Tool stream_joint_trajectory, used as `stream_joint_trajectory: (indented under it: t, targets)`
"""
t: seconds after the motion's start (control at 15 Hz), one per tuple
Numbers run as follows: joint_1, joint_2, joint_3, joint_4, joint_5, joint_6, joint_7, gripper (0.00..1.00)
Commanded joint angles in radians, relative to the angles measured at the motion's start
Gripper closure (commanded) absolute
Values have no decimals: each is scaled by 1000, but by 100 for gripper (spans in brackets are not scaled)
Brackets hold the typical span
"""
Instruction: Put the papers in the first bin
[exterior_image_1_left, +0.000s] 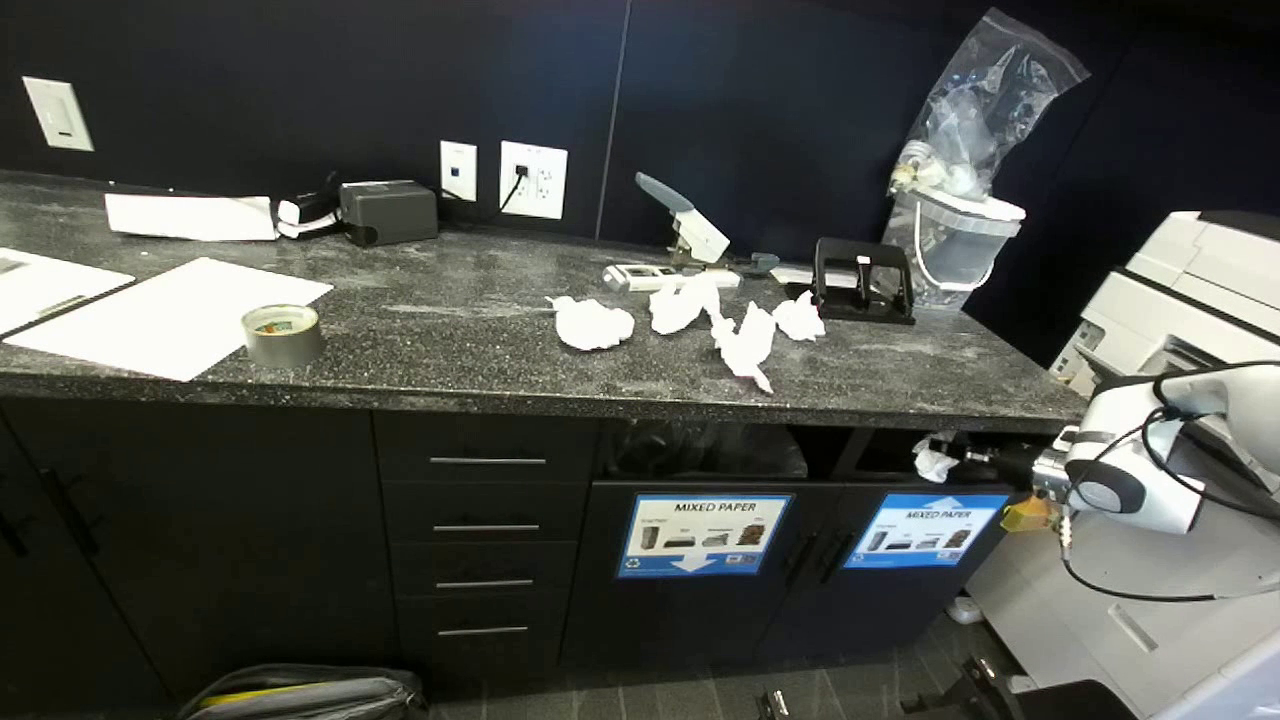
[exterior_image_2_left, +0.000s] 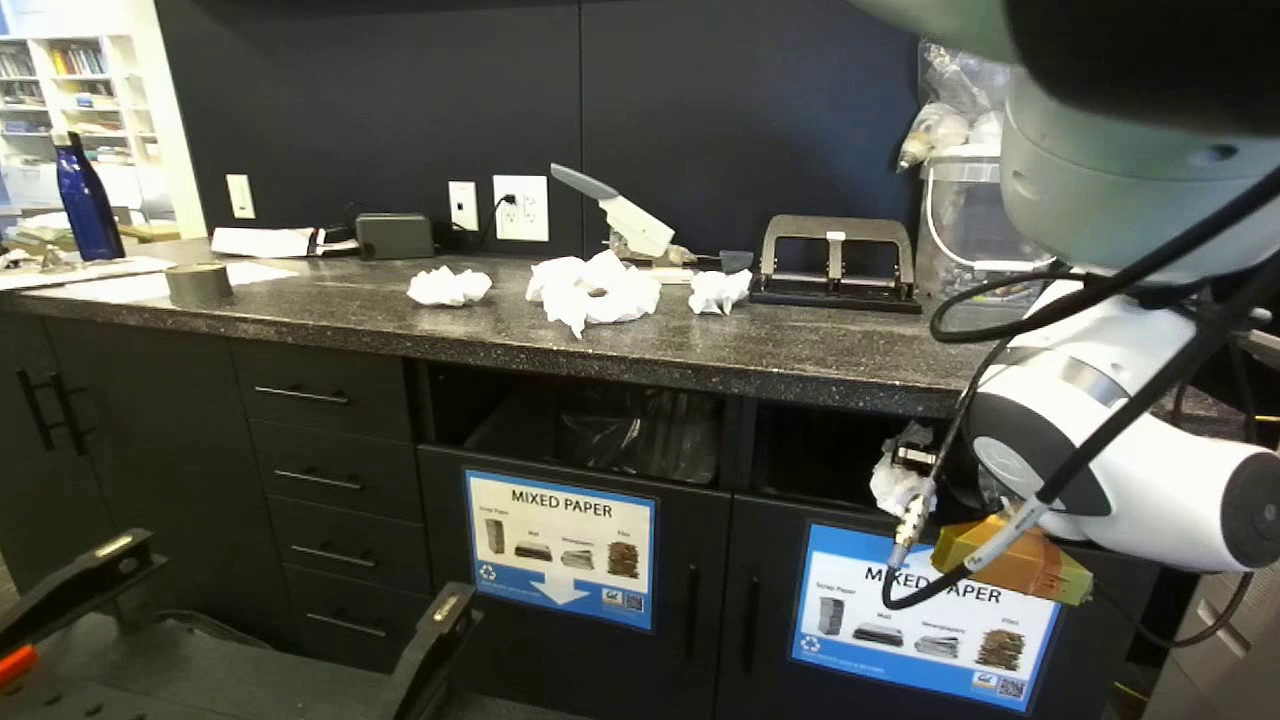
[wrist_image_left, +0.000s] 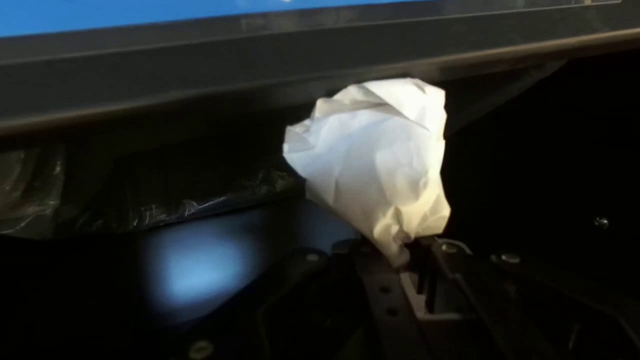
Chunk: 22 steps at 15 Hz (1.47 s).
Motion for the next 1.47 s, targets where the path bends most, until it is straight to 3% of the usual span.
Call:
stream_joint_trajectory:
  t: [0.0,0.33,0.4,0.67,0.73,0.8,1.27,1.4]
  targets:
    - [3,106,42,121,20,-51,-38,84]
    - [67,185,51,235,6,-68,-6,83]
    - [79,127,14,173,83,-74,-43,84]
    - [102,126,10,188,141,-67,-48,85]
    - [101,125,12,189,154,-63,-34,77]
    - [99,125,14,191,161,-60,-53,57]
    - [101,102,4,169,128,71,-95,5]
    - [98,62,-9,126,124,141,-103,0]
